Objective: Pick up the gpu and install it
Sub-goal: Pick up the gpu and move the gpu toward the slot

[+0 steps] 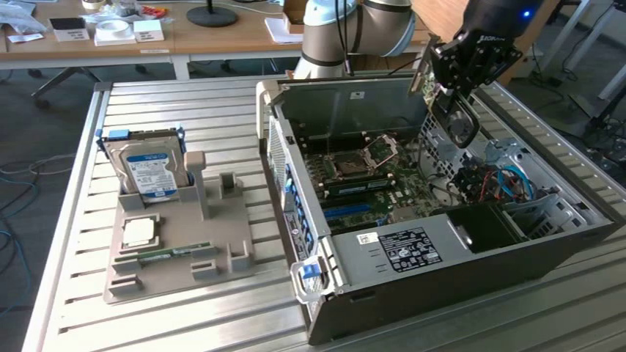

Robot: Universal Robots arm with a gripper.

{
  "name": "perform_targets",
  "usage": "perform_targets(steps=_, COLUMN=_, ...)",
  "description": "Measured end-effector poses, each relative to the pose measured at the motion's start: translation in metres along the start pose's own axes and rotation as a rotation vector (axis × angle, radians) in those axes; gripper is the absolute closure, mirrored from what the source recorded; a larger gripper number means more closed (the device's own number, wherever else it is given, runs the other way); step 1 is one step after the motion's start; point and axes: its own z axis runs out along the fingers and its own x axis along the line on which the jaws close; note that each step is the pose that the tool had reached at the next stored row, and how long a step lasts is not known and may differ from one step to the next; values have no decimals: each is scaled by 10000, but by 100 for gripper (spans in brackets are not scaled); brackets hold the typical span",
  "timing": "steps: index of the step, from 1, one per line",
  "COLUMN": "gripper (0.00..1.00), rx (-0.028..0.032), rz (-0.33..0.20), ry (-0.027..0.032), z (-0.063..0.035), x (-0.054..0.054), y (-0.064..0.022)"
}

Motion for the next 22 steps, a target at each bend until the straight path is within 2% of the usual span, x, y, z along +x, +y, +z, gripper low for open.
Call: perform_targets(steps=22, gripper=73, rx=3, rz=1, ry=1, z=63, x=1, y=-5)
